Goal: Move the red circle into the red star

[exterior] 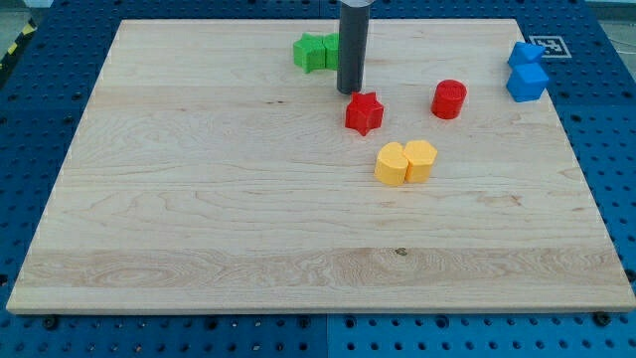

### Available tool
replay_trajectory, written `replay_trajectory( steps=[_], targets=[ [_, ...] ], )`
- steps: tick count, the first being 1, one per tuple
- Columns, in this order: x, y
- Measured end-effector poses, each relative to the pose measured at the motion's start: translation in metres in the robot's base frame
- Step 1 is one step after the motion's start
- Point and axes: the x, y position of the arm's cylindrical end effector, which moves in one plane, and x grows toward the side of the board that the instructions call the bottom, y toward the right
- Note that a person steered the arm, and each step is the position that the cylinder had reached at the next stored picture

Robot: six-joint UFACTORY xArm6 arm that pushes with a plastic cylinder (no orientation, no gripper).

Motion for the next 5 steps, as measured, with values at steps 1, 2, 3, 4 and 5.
replay_trajectory(
  steps=[1, 2, 3, 4, 5],
  targets=[
    [0.021, 0.005],
    [0.028, 0.007],
    [0.039, 0.018],
    [0.042, 0.028],
    [0.042, 0.036]
  ],
)
